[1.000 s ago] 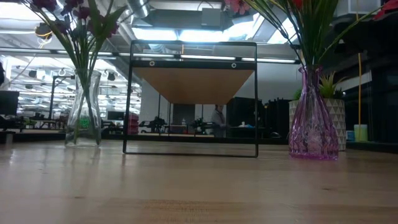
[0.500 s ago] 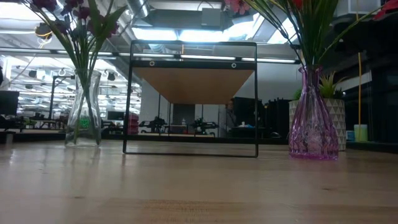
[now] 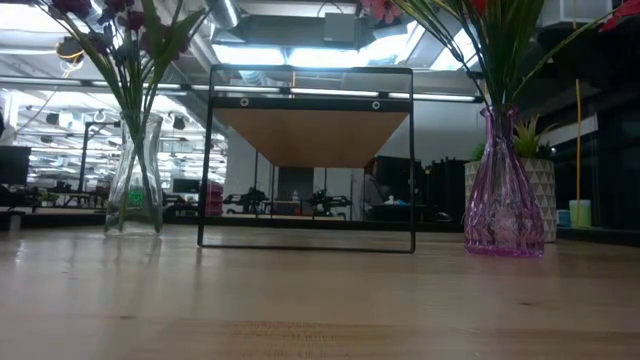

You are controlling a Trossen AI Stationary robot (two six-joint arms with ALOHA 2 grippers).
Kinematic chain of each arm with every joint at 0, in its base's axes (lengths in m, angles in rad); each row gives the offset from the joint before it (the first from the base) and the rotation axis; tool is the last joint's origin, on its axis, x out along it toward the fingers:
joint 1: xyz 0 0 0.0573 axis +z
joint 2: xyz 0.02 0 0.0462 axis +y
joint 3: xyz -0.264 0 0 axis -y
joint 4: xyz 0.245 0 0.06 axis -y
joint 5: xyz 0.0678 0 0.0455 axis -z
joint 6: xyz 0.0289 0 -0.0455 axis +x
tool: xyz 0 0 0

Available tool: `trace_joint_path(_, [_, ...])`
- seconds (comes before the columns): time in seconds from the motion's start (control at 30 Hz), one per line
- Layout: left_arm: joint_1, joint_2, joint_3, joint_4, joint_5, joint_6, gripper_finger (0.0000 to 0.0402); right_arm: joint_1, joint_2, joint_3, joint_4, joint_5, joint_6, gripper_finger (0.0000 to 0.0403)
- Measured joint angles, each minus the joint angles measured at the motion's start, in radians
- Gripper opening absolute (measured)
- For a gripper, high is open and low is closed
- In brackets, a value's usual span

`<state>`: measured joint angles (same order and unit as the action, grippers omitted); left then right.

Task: Pick and place flowers into a vace then onto a shelf
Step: Put the orange tulip into the transparent vase

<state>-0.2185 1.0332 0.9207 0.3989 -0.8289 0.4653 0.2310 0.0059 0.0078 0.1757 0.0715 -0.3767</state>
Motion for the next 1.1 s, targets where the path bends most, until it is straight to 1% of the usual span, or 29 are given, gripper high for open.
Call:
trace_joint_path(0.2, [-0.044, 0.0, 0.0, -0.005, -0.095, 0.003, 0.0003, 0.0, 0.0, 0.0, 0.0, 0.0, 0.0, 0.001])
trace_joint_path(0.4, [-0.132, -0.006, 0.0, 0.058, -0.144, 0.09, 0.0003, 0.0, 0.0, 0.0, 0.0, 0.0, -0.002, 0.001])
trace_joint_path(0.47, [-0.163, -0.005, 0.0, 0.057, -0.166, 0.098, 0.0003, 0.0, 0.0, 0.0, 0.0, 0.0, -0.002, 0.001])
trace_joint_path(0.6, [-0.221, 0.001, 0.0, 0.059, -0.173, 0.098, 0.0003, 0.0, 0.0, 0.0, 0.0, -0.001, -0.002, 0.001])
trace_joint_path(0.67, [-0.246, 0.005, 0.0, 0.059, -0.199, 0.098, 0.0003, 0.0, 0.0, 0.0, 0.0, 0.0, -0.002, 0.001])
trace_joint_path(0.8, [-0.284, 0.023, 0.0, 0.095, -0.268, 0.098, 0.0003, 0.0, 0.0, 0.0, 0.0, -0.001, -0.002, 0.001])
trace_joint_path(1.0, [-0.32, 0.048, 0.0, 0.153, -0.283, 0.125, 0.0003, 0.0, 0.0, 0.0, 0.017, -0.001, -0.002, 0.001])
trace_joint_path(1.1, [-0.332, 0.07, 0.0, 0.152, -0.331, 0.124, 0.0003, 0.0, 0.0, 0.0, 0.017, -0.001, -0.002, 0.001])
